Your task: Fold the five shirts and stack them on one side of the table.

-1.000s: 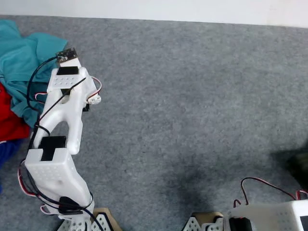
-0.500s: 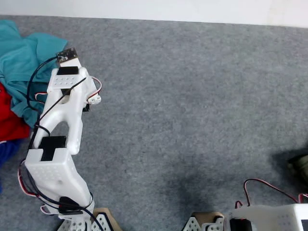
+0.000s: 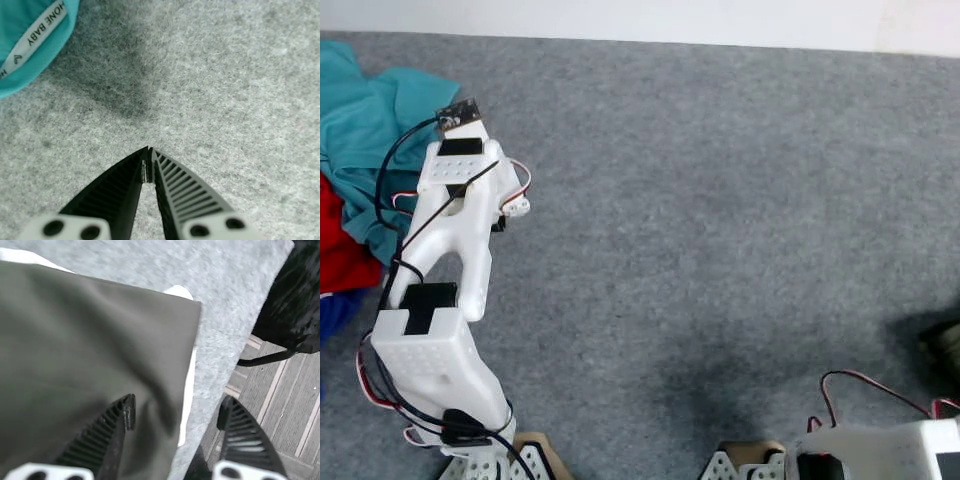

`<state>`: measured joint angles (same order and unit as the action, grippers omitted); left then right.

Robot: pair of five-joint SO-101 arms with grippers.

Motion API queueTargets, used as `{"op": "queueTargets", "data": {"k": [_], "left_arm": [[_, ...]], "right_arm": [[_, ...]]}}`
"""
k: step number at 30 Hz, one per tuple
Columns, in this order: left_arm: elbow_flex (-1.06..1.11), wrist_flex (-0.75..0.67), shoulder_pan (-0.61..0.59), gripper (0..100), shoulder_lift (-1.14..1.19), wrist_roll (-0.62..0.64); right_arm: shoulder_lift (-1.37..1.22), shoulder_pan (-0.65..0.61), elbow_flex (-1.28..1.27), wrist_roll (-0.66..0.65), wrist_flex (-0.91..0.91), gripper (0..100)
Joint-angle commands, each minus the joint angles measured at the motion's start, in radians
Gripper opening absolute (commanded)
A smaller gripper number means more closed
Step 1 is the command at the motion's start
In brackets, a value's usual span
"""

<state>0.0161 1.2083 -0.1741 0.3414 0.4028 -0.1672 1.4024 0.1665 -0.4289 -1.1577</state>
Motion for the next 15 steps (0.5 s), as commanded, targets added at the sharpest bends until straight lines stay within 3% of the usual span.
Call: {"op": "queueTargets", "data": {"k": [1, 6, 10, 12, 15], "left_arm": [[-0.013, -0.011, 0.008, 1, -0.015, 0.000], [-0.154, -0.005, -0.094, 1, -0.024, 0.002], [-0.275, 0.052, -0.213, 1, -0.047, -0.011], [-0.326, 0.112, -0.246, 1, -0.065, -0.081], [-0.397, 0.210, -0.278, 1, -0.107, -0.189]], "right_arm": [[0.090, -0.088, 0.143, 0.126, -0.125, 26.3], [0.117, -0.228, 0.245, 0.244, -0.285, 24.5], [0.145, -0.357, 0.321, 0.252, -0.461, 10.1], [0.160, -0.426, 0.352, 0.252, -0.530, 4.1], [0.193, -0.518, 0.361, 0.258, -0.596, 5.1]]}}
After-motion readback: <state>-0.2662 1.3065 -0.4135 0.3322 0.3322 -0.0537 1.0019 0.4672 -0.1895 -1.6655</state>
